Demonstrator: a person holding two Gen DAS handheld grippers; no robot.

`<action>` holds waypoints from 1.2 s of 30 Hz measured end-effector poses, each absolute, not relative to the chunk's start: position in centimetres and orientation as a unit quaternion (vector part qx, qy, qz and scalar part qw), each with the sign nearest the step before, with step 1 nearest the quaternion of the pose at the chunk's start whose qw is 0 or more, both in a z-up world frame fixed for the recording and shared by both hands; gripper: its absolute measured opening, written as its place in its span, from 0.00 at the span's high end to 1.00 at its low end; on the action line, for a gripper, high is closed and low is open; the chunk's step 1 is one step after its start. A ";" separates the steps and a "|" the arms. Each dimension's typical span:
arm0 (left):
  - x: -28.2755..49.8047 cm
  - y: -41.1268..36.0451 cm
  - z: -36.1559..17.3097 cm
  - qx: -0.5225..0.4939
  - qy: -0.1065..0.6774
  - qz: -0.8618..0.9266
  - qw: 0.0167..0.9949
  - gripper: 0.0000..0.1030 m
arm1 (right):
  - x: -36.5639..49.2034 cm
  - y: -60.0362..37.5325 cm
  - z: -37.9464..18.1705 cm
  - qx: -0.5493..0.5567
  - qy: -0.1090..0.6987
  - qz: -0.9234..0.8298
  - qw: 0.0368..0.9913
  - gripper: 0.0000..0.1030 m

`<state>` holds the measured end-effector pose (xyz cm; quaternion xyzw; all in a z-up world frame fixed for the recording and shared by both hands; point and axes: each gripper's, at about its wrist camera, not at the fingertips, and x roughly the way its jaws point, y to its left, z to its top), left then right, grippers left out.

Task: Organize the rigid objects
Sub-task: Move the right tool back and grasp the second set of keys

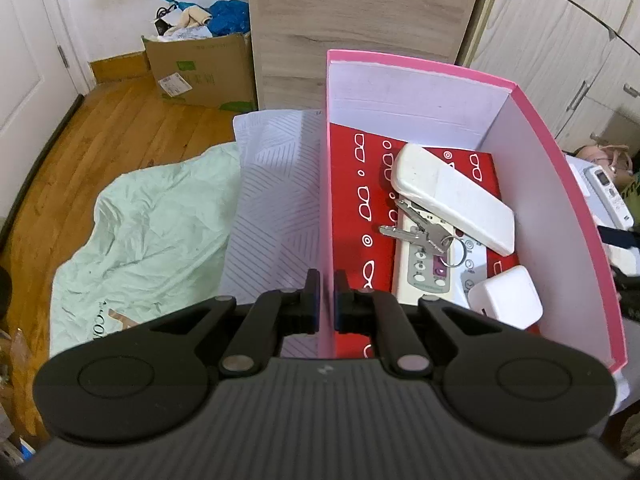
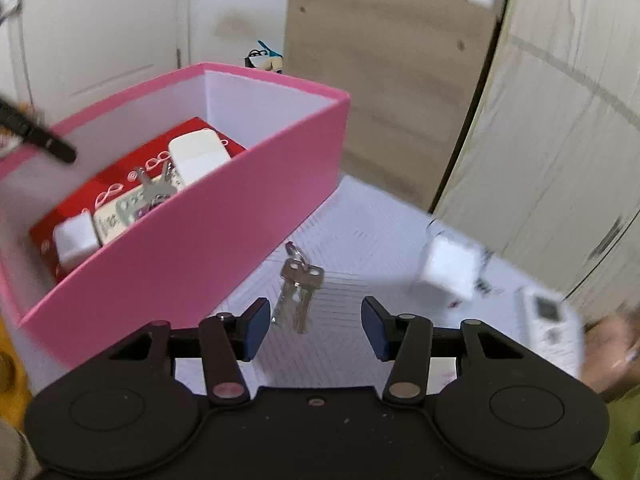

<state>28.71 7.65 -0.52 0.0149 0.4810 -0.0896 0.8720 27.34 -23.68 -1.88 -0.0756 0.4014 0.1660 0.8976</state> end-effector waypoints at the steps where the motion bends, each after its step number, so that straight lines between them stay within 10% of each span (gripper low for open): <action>1: 28.7 7.7 -0.5 0.015 0.481 -0.091 0.872 0.94 | 27.9 -23.8 -2.2 -0.060 0.403 0.168 0.898 0.47; 23: 28.7 8.4 -1.0 -0.009 0.485 -0.109 0.867 0.93 | 32.8 -21.9 -6.6 -0.048 0.384 0.145 0.911 0.46; 26: 28.7 8.3 -0.9 -0.013 0.486 -0.110 0.867 0.93 | 33.0 -21.9 -6.4 -0.027 0.392 0.158 0.906 0.74; 36: 28.7 8.4 -0.9 -0.011 0.487 -0.105 0.867 0.93 | 32.8 -23.2 -2.6 0.062 0.411 0.116 0.902 0.76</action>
